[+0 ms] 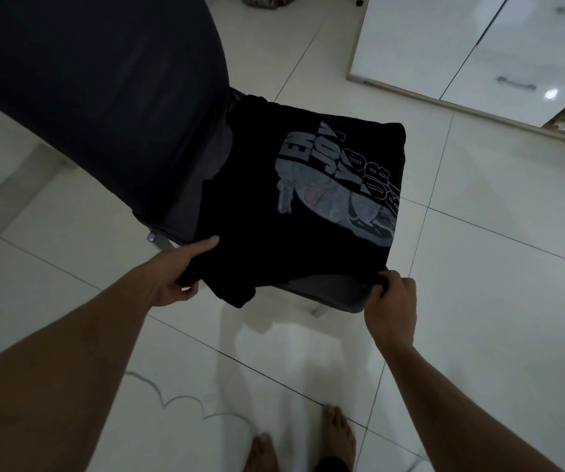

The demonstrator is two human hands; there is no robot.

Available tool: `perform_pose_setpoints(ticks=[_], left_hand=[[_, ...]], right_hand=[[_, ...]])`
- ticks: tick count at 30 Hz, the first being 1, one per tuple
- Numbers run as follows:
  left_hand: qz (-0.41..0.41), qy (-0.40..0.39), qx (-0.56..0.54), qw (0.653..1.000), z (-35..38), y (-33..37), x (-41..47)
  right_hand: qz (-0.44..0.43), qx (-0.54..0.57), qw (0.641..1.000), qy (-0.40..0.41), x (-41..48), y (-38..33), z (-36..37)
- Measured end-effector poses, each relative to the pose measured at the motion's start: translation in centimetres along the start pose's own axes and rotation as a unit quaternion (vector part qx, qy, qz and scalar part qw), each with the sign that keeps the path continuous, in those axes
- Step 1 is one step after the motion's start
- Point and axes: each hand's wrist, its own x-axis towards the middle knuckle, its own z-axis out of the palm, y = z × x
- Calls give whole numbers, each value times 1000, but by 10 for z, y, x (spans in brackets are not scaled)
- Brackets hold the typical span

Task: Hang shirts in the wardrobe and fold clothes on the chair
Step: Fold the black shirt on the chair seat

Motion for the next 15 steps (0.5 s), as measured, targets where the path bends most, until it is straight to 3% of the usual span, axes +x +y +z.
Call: perform_pose_setpoints(ticks=[6, 10, 13, 15], left_hand=[[9, 27, -14, 999, 2, -9, 6], [124, 134, -102, 978, 0, -7, 8], [145, 89, -138, 976, 3, -2, 4], [113, 11, -101, 988, 3, 0, 1]], right_hand=[[-3, -20, 1000, -7, 3, 1, 1], [-10, -42, 999, -15, 4, 0, 0], [-9, -49, 999, -16, 5, -1, 0], [-6, -55, 998, -18, 5, -1, 0]])
